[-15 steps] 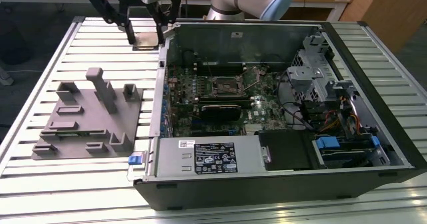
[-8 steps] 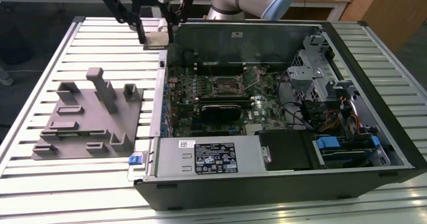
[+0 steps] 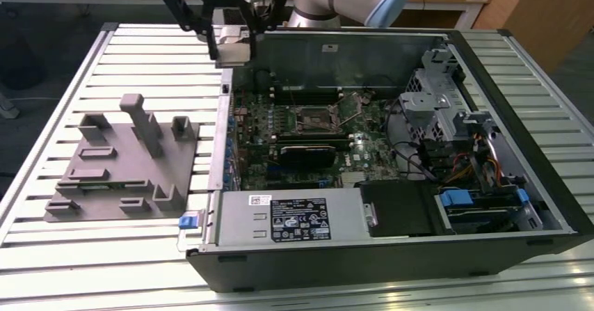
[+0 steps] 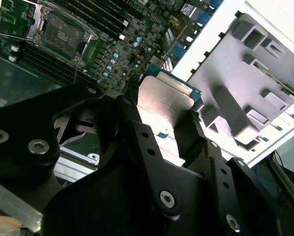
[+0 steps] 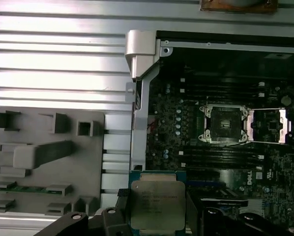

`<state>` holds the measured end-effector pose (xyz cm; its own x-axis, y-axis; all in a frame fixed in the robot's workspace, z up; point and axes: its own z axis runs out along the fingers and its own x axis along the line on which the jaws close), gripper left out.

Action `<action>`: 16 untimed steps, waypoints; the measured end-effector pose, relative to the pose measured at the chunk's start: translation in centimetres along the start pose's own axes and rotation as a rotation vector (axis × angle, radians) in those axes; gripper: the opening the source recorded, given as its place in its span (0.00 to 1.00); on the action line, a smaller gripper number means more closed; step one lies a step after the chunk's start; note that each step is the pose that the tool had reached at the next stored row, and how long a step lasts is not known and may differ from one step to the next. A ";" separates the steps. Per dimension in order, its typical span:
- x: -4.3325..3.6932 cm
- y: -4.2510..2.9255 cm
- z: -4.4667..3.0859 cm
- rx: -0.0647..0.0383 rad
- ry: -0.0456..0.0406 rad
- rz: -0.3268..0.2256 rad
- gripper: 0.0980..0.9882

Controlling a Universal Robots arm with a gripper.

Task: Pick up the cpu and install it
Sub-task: 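Pick up the cpu and move it towards the insertion slot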

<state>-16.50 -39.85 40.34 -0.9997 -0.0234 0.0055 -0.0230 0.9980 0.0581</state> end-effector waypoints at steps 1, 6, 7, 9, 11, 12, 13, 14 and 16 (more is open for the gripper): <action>-0.23 0.04 0.00 0.000 0.0001 -0.001 0.49; -1.14 0.34 0.03 0.000 0.0002 -0.004 0.49; -1.28 0.49 0.04 0.000 0.0002 -0.005 0.49; -1.49 0.93 0.08 0.000 0.0002 -0.005 0.49; -1.77 1.30 0.12 0.000 0.0003 -0.005 0.49; -1.95 1.43 0.14 0.000 0.0003 -0.005 0.49; -2.13 1.51 0.15 0.000 0.0003 -0.005 0.49; -2.32 1.56 0.16 0.000 0.0002 -0.005 0.49; -2.91 1.59 0.19 0.000 0.0002 -0.004 0.49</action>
<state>-13.64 -38.18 40.23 -0.9996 -0.0279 0.0054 -0.0275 0.9979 0.0582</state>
